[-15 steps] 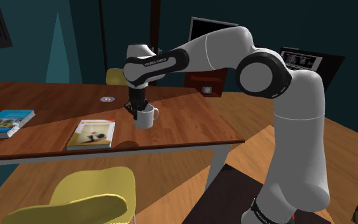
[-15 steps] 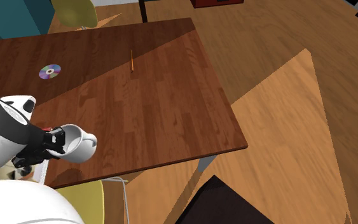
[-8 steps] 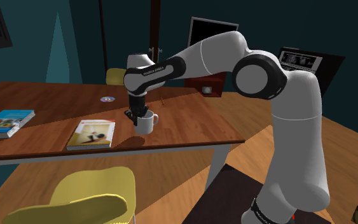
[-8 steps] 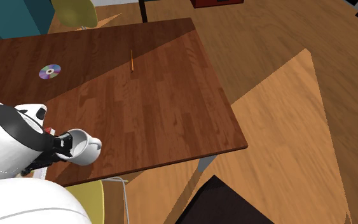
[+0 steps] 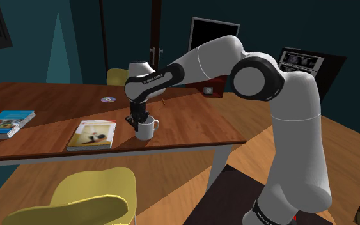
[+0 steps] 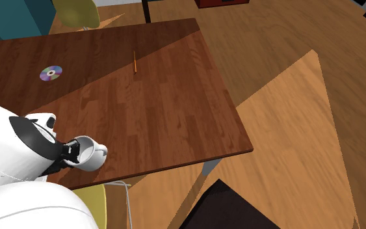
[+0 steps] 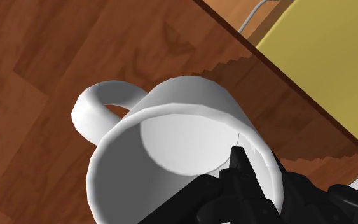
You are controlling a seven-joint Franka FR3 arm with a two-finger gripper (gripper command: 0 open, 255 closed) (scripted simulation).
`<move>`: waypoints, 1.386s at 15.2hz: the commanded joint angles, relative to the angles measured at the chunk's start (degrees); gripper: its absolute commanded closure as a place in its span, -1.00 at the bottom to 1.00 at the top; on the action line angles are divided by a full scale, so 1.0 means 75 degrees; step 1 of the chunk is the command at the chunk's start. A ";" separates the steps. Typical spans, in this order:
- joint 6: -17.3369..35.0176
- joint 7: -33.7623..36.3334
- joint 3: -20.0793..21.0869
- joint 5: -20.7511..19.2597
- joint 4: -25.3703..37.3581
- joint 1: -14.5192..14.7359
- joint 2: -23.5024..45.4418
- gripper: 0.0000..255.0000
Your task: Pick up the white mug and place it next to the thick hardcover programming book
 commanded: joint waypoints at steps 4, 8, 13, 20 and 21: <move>0.0008 0.0000 0.0000 0.0001 0.0002 0.0000 0.0003 1.00; 0.0008 0.0000 0.0000 0.0001 0.0002 0.0000 0.0004 -1.00; -0.0627 0.0034 -0.0023 -0.0055 0.0322 0.0021 -0.0315 -1.00; -0.0800 0.0042 -0.0028 -0.0068 0.0423 0.0025 -0.0386 -1.00; -0.0800 0.0042 -0.0028 -0.0068 0.0423 0.0025 -0.0386 -1.00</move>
